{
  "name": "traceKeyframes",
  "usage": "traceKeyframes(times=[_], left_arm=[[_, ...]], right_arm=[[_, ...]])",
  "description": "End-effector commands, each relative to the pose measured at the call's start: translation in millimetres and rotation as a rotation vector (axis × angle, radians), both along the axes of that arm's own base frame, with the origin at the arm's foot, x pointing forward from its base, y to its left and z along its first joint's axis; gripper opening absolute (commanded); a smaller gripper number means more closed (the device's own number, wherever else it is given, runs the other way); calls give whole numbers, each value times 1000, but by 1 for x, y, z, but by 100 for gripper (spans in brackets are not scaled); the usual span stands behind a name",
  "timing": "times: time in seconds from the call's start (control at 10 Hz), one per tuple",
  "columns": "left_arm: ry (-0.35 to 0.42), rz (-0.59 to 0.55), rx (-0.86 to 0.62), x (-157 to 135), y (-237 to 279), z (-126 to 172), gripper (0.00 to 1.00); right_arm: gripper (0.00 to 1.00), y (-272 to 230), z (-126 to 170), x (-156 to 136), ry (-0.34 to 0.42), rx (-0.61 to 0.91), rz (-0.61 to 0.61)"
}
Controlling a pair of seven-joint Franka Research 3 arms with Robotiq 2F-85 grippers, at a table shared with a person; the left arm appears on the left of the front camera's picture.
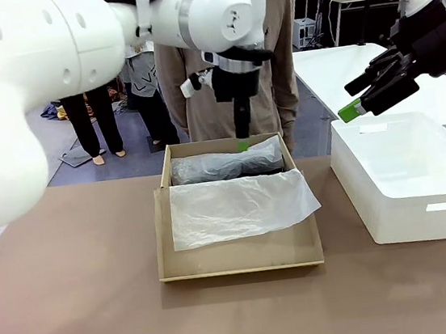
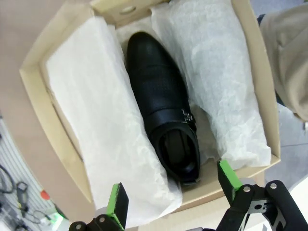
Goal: Pack the shoes into the box.
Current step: Close the Shoes Box.
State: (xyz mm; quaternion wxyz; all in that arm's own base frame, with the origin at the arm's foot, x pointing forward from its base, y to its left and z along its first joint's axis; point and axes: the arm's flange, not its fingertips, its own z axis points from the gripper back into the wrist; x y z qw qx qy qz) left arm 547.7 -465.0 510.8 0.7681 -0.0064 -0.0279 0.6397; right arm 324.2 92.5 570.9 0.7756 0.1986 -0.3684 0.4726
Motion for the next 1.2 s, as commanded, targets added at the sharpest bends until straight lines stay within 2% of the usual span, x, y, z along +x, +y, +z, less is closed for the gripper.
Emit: traceKeyframes(times=[0.0,0.2,0.5,0.7,0.8,0.9,1.0,1.1], left_arm=[[40,-160,49,-11,44,18,100],[59,-389,13,-6,78,31,100],[61,-827,-15,0,127,49,100],[68,-1022,-17,0,146,53,100],[48,-1051,-58,3,150,55,100],[-22,-810,-109,12,142,57,100],[55,-1008,-15,12,141,60,100],[55,-1008,-15,12,141,60,100]], right_arm=[[100,0,0,2,-9,19,16],[100,0,0,2,-9,19,16],[100,0,0,2,-9,19,16],[100,0,0,2,-9,19,16],[100,0,0,2,-9,19,16],[100,0,0,2,-9,19,16],[100,0,0,2,-9,19,16],[100,0,0,2,-9,19,16]])
